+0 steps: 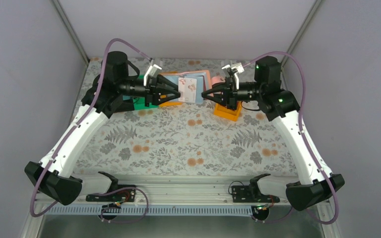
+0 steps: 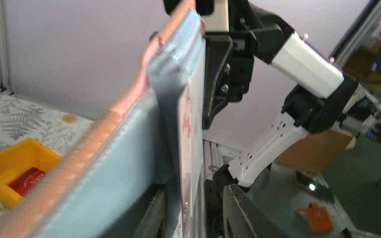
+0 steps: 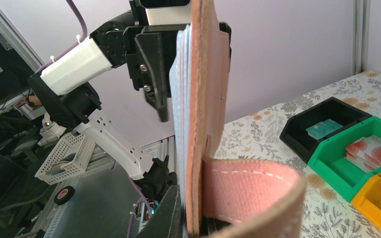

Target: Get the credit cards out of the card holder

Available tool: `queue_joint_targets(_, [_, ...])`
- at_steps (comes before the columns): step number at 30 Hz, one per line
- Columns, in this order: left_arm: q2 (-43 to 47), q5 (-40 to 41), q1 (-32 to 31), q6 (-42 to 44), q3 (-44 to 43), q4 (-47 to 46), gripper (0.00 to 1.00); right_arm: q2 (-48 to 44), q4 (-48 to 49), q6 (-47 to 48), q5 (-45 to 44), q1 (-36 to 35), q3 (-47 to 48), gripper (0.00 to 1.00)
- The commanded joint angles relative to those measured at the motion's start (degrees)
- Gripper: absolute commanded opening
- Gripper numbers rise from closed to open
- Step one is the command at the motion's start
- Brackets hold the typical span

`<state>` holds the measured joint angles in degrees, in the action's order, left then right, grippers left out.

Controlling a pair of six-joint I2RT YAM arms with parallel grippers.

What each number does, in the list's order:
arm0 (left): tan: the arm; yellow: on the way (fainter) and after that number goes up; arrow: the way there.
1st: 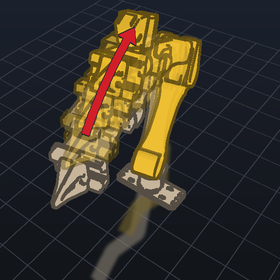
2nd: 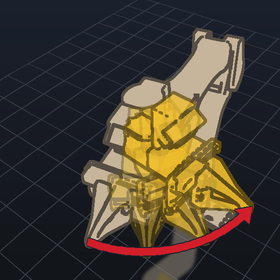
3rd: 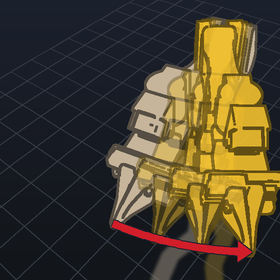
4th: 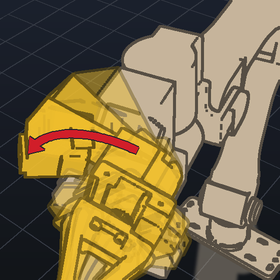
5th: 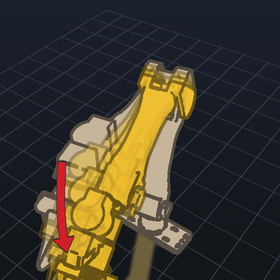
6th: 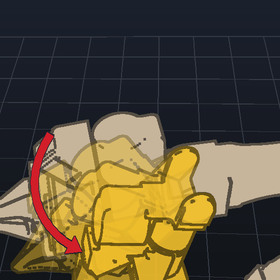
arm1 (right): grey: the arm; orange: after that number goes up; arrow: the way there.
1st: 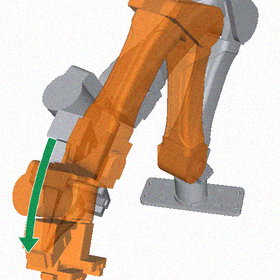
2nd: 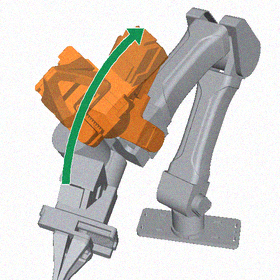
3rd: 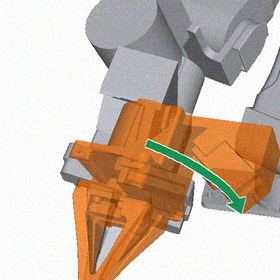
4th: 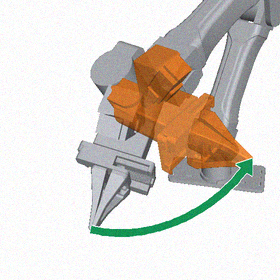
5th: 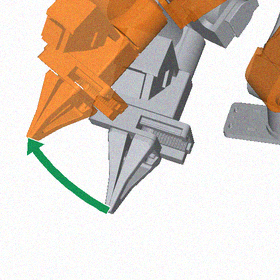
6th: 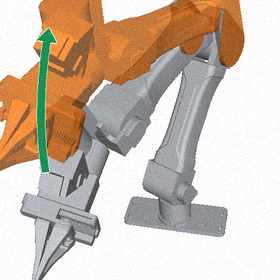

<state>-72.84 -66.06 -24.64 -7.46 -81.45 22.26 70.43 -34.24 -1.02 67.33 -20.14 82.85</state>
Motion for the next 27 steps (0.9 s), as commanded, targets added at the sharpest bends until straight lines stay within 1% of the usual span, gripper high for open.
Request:
queue_joint_targets(1, [0.24, 1.52, -1.59, -1.5, 1.28, -1.51, 0.33, -0.55, 0.77, -0.28, 2.52, 0.34, 1.63, 0.04])
queue_joint_targets(3, [-0.36, 2.04, -2.29, -2.29, 1.47, -2.15, 0.34, -0.56, 0.75, -0.29, 2.98, 0.33, 1.6, 0.04])
queue_joint_targets(4, [-0.71, 2.03, -2.72, -2.84, 1.34, -2.66, 0.32, -0.64, 0.73, -0.26, 3.11, 0.34, 1.49, 0.04])
queue_joint_targets(5, [-1.09, 1.74, -2.91, -3.27, 1.06, -3.19, 0.26, -0.74, 0.62, -0.18, 3.09, 0.34, 1.39, 0.04])
queue_joint_targets(7, [-1.69, 1.09, -3.15, -3.24, -0.36, -3.31, 0.07, -1.16, 0.65, 0.09, 2.46, 0.32, 0.87, 0.04])
queue_joint_targets(8, [-1.89, 0.88, -3.13, -2.63, -1.1, -2.7, 0.03, -1.51, 0.82, 0.13, 1.8, 0.36, 0.41, 0.04])
queue_joint_targets(11, [-1.63, 0.01, -2.47, -0.98, -2.12, -0.41, 0.02, -3.02, 1.62, -0.34, -2.96, 0.58, -2.25, 0.04])
queue_joint_targets(14, [-0.06, 0.64, 0.82, -0.73, 0.5, 1.02, 0.02, -3.97, 1.58, -1.12, -7.45, 2.67, -6.89, 0.04])
queue_joint_targets(16, [1.11, 3.7, 4.02, 0.91, 2.95, 3.58, 0.02, -3.81, 0.84, -1.1, -7.52, 5.34, -10.62, 0.04])
queue_joint_targets(18, [2.28, 5.1, 6.71, 2.11, 5.31, 5.31, 0.02, -3.14, 0.03, -1.18, -7.72, 7.65, -14.46, 0.04])
queue_joint_targets(22, [5.55, 9.16, 11.02, 5.28, 10.04, 7.6, 0.02, -1.33, -0.76, -1.73, -9.5, 8.56, -20.69, 0.04])
queue_joint_targets(24, [6.55, 10.33, 13.27, 5.35, 12.17, 7.58, 0.02, -0.95, 1.57, -3.91, -8.85, 8.46, -24.75, 0.04])
queue_joint_targets(27, [7.17, 11.14, 14.22, 7.0, 13.48, 7.68, 0.02, -0.88, 9.44, -8.49, -5.01, 6.51, -33.02, 0.04])
